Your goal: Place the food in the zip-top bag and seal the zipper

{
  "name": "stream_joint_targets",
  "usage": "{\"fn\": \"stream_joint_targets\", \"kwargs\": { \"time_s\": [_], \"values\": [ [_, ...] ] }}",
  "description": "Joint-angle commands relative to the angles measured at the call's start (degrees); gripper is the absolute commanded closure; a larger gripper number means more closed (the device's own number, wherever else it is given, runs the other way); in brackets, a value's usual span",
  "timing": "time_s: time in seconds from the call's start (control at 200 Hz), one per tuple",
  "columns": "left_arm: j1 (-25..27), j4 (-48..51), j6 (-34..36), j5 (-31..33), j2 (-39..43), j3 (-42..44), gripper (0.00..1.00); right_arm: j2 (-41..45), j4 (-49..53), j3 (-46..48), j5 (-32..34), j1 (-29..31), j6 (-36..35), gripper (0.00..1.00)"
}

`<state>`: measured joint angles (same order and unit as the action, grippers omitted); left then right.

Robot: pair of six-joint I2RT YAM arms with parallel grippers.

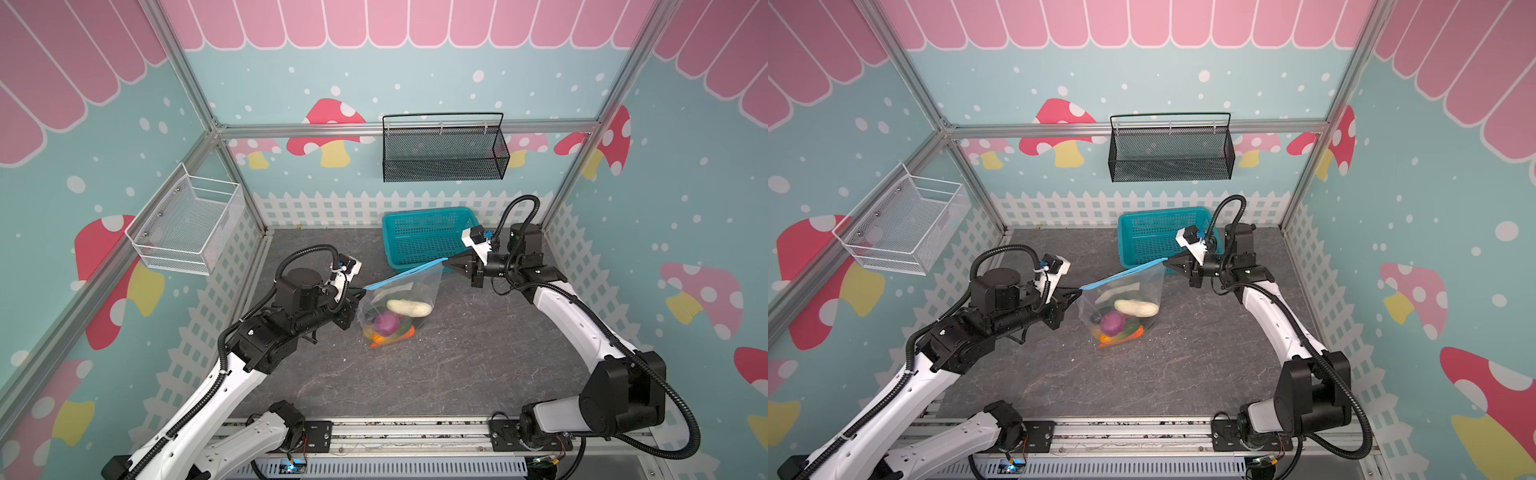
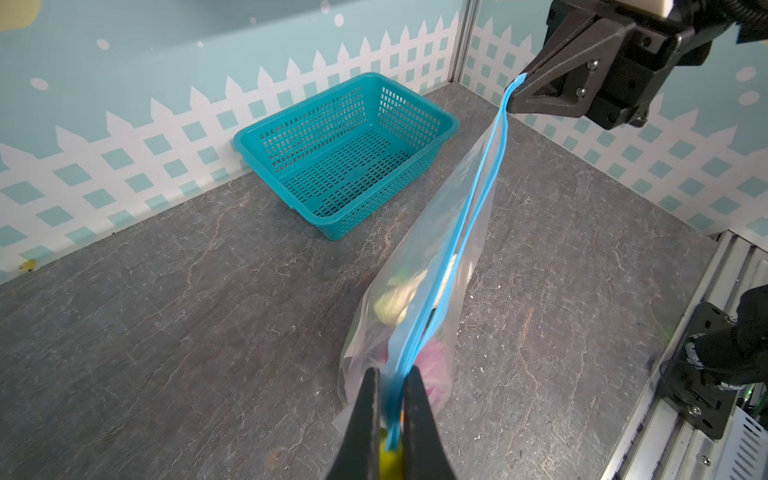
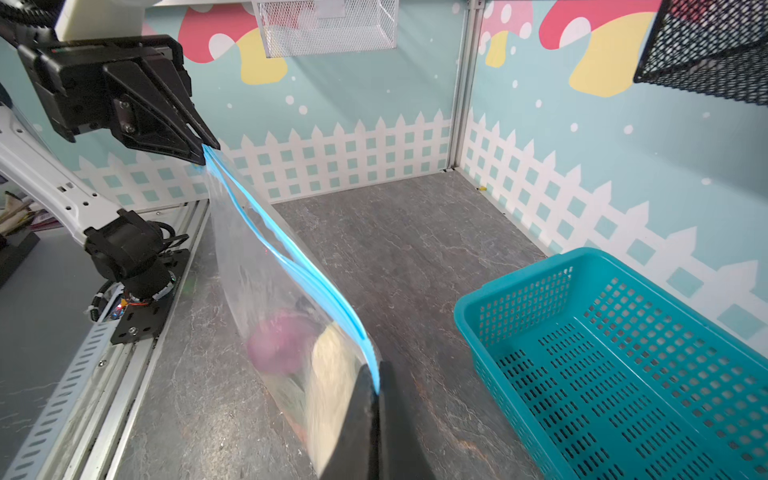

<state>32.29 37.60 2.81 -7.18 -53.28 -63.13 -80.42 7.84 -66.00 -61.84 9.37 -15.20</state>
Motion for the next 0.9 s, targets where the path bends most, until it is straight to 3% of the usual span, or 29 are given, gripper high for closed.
{"fn": "stream_joint_targets", "kwargs": {
  "time_s": [0.0,0.23,0.39,0.485,0.635,0.895],
  "values": [
    [-0.47,3.11,1.06,0.29,-0.63,-3.28,1.0,3.1,2.04,1.47,3.95,-1.84,-6.34,1.0],
    [-0.39,3.82,2.43,-3.14,-3.51,-7.08,1.0,4.18,1.9,1.69,1.15,-1.9,-7.13,0.99],
    [-0.34,4.79,3.88,-5.4,-4.99,-8.74,1.0,5.93,3.09,0.87,0.32,-1.65,-8.22,0.59],
    [-0.3,5.17,5.37,-7.18,-5.28,-9.19,1.0,8.97,2.63,1.49,-5.11,-0.04,-9.6,0.39],
    [-0.13,5.34,7.81,-8.47,-4.96,-9.4,1.0,15.03,-4.04,5.78,-0.77,8.39,-11.43,0.18],
    [0.21,5.49,10.71,-9.5,-4.97,-8.85,1.0,6.87,6.88,-6.26,5.43,20.87,-21.1,0.15]
  ]
}}
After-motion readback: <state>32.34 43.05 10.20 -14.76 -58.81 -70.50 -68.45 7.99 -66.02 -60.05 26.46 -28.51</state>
